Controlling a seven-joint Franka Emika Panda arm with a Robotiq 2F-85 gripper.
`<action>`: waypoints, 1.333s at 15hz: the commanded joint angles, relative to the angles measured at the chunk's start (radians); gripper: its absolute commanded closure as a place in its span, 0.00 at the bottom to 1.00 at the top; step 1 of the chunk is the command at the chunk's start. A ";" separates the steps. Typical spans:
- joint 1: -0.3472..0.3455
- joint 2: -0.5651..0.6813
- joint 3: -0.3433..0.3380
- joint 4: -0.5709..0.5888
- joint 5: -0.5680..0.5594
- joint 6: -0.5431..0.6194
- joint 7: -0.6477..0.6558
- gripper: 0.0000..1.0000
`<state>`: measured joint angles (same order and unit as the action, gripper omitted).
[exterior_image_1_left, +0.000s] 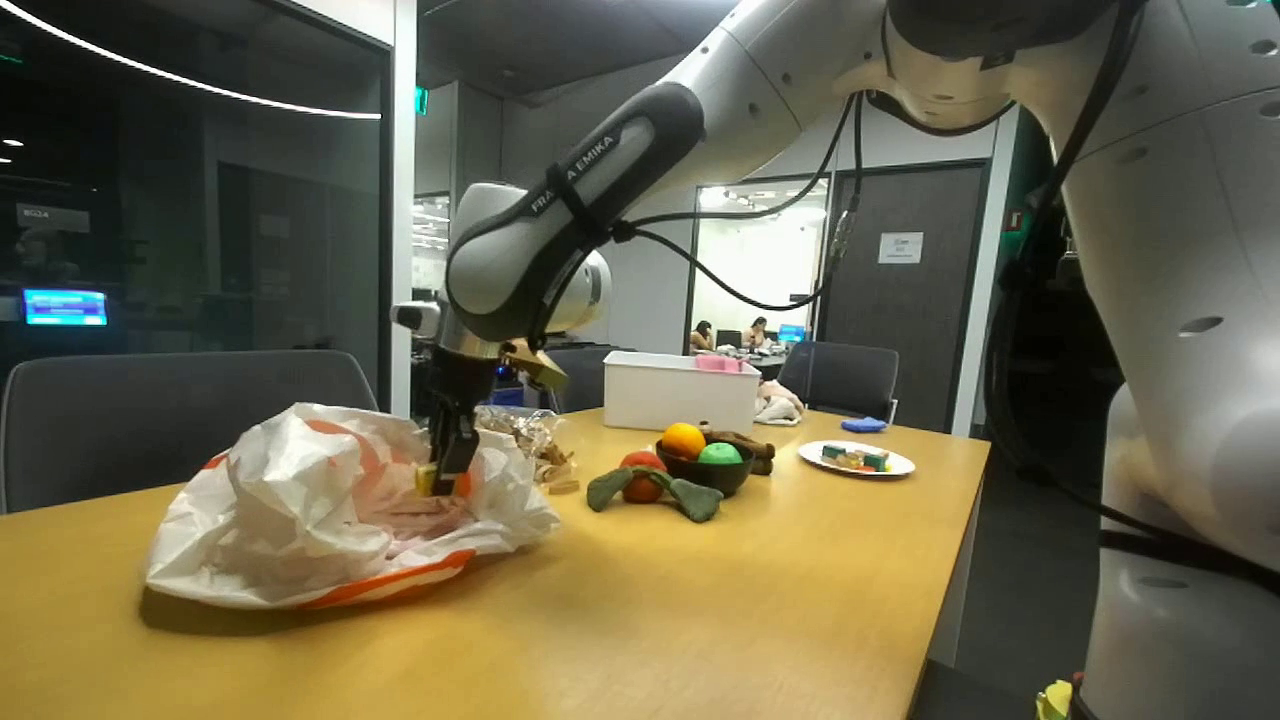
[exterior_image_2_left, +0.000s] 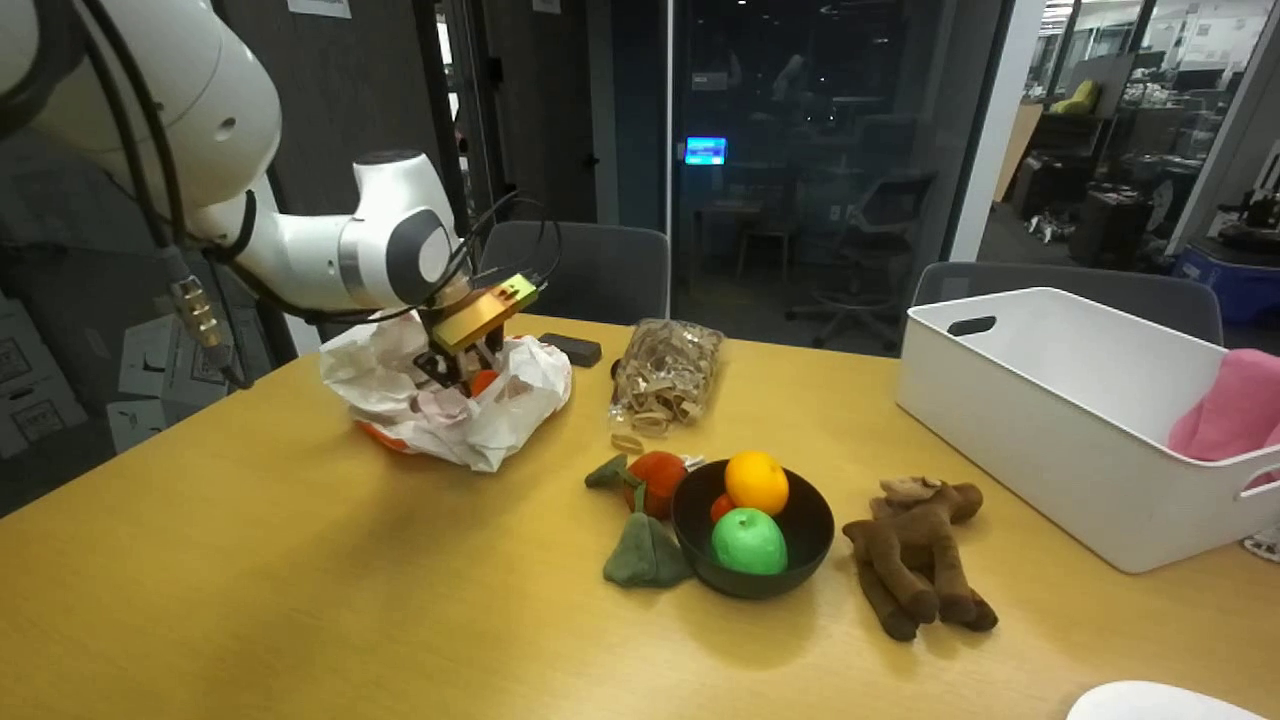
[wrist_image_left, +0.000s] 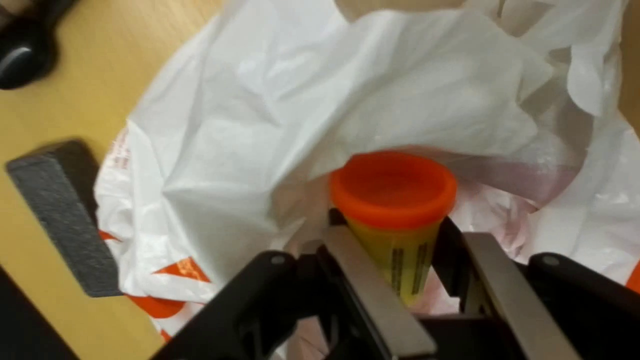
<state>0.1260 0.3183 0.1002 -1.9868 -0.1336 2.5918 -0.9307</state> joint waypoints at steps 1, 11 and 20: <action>0.024 -0.022 -0.073 -0.027 -0.186 0.106 0.235 0.82; -0.111 -0.046 0.116 -0.049 0.147 0.019 0.132 0.09; -0.124 -0.429 0.002 -0.153 0.206 -0.393 0.373 0.00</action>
<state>0.0044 0.0570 0.1436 -2.0611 0.0330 2.3159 -0.6302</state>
